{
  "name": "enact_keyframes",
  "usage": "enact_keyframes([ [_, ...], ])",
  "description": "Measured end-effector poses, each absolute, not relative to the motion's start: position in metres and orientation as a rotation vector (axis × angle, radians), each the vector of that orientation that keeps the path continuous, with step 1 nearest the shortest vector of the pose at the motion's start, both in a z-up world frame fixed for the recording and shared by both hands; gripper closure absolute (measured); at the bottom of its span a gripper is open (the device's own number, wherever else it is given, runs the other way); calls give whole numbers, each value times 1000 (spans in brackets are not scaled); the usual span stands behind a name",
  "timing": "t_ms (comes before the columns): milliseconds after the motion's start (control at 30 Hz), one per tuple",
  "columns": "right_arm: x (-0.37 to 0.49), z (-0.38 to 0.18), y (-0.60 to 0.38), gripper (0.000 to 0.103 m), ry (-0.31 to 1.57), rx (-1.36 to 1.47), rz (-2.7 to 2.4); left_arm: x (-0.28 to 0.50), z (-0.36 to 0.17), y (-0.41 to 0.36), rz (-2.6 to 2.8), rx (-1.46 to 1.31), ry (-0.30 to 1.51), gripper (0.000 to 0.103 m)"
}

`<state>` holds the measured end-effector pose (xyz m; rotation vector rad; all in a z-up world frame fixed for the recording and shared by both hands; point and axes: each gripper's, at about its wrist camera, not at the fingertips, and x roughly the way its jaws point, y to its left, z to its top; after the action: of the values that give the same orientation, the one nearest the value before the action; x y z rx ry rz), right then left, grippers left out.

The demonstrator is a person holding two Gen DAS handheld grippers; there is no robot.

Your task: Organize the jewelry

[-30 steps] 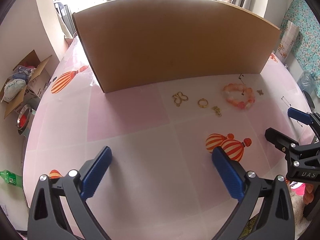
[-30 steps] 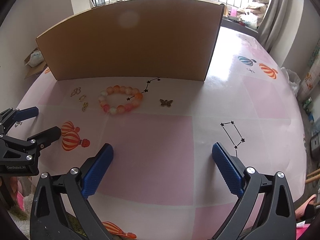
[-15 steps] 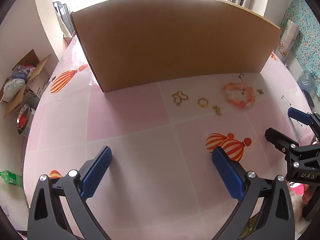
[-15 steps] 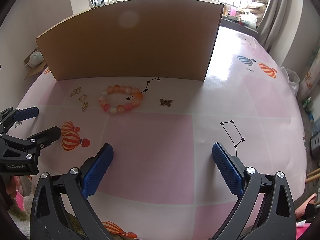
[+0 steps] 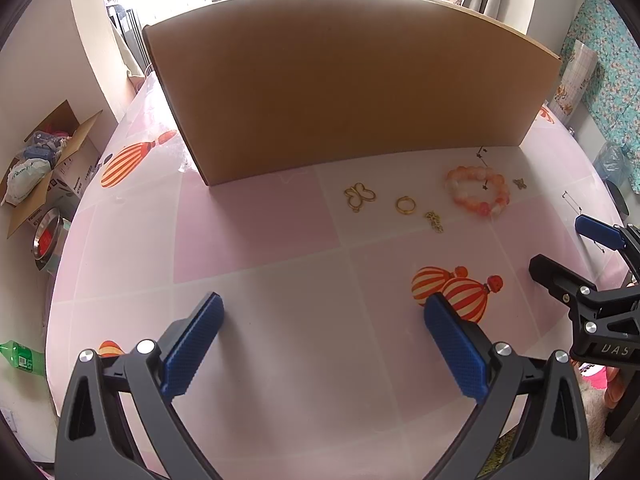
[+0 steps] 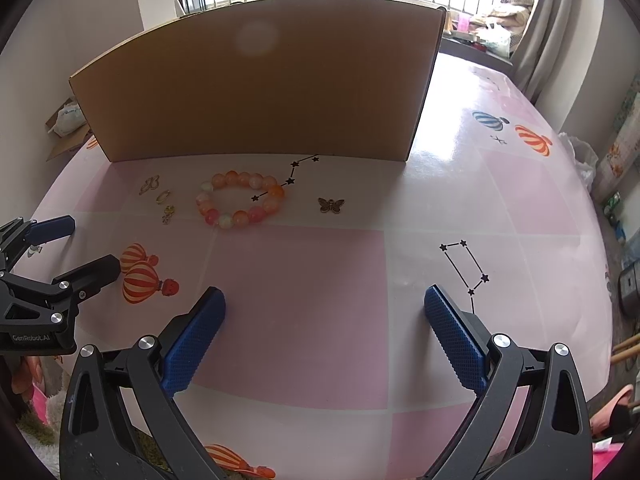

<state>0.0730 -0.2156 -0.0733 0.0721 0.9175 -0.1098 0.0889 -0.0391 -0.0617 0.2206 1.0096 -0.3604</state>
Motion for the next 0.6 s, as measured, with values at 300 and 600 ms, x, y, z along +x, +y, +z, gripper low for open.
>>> enact_keyframes([
  [300, 73, -73, -217, 8, 918, 73, -112, 88, -62, -39, -366, 221, 998, 4],
  [600, 73, -73, -219, 8, 918, 73, -113, 89, -62, -38, -374, 223, 989, 4],
])
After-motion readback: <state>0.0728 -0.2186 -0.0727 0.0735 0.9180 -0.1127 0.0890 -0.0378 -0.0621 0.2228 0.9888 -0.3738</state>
